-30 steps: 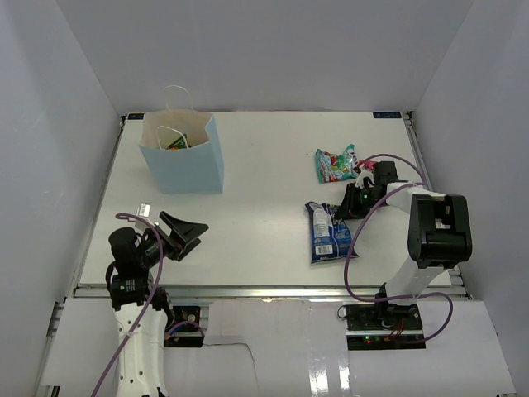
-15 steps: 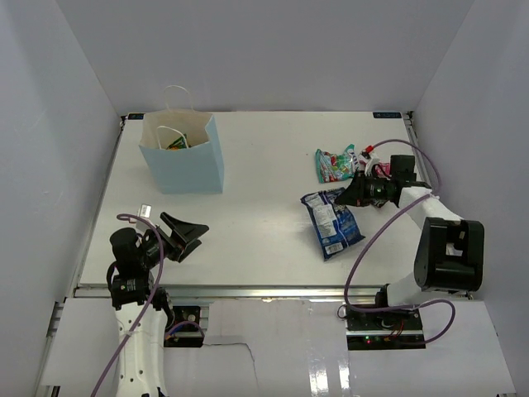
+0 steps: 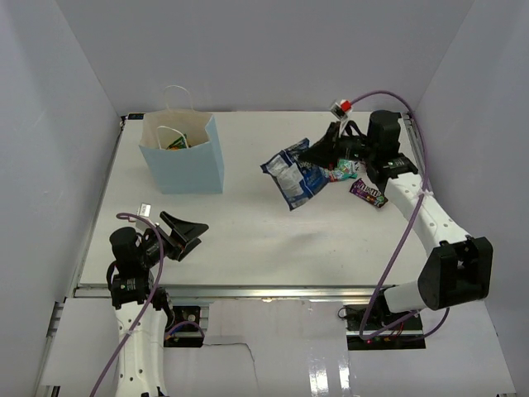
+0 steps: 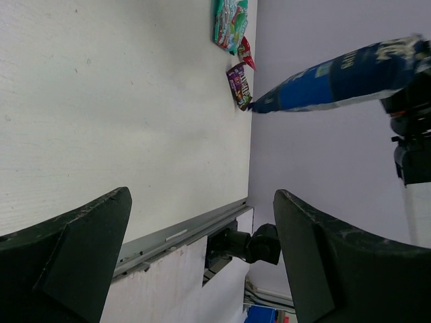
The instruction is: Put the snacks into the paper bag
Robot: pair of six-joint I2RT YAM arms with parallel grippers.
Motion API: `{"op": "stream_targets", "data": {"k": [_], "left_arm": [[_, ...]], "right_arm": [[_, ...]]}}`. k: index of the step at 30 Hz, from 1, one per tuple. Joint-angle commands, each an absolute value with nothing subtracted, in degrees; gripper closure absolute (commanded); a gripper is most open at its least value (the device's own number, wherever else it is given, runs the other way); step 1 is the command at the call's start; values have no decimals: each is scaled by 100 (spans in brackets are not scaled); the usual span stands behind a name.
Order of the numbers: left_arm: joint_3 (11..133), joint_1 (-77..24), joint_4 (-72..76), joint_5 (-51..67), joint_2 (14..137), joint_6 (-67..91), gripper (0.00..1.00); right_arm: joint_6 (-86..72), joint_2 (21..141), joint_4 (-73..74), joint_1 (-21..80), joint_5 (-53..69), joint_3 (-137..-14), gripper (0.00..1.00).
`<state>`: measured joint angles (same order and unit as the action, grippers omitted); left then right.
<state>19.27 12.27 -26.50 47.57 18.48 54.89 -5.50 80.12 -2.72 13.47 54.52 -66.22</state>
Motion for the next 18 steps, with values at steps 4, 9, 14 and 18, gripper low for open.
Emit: {"op": "stream_targets", "data": {"k": [4, 9, 14, 18], "left_arm": [[2109, 1248, -2514, 4799, 1846, 5423, 4], [2092, 1248, -2540, 4816, 1775, 5440, 4], [2109, 1239, -2558, 4843, 1740, 5432, 4], [2127, 1239, -2628, 4887, 1723, 5388, 4]], "right_arm": [[-1406, 8568, -1318, 2442, 3860, -8523, 92], [-1547, 9831, -1090, 3216, 2701, -10807, 92], [-1460, 10959, -1370, 3900, 1628, -12514, 92], [-1047, 11670, -2239, 4280, 845, -13023, 92]]}}
